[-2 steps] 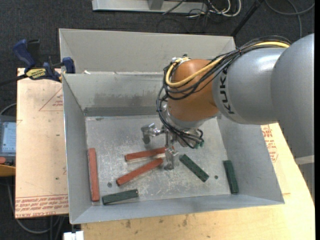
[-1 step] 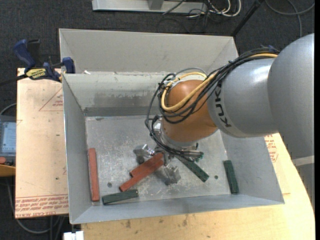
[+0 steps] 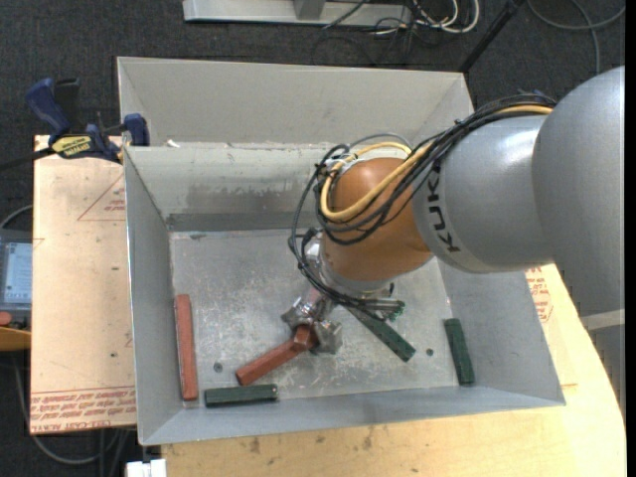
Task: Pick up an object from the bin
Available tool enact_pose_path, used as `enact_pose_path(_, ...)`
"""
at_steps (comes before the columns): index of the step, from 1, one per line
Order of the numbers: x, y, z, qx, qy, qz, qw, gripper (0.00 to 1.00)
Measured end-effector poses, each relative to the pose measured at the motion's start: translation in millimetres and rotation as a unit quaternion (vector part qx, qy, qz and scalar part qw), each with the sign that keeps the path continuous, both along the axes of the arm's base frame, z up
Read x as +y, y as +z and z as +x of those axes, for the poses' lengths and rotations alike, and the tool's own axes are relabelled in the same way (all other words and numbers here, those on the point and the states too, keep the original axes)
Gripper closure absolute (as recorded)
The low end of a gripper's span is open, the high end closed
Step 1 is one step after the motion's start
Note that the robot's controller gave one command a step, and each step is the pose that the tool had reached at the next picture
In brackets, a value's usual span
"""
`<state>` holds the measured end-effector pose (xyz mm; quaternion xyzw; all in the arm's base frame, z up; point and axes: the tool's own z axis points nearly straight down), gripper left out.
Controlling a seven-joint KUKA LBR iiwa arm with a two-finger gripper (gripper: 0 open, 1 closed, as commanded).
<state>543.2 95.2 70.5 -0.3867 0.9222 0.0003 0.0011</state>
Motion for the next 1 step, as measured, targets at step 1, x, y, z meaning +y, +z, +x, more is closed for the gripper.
enact_pose_path(1,-20.7,138.2,14.3,-0.0049,0.028,0.0,0.9996,1.0)
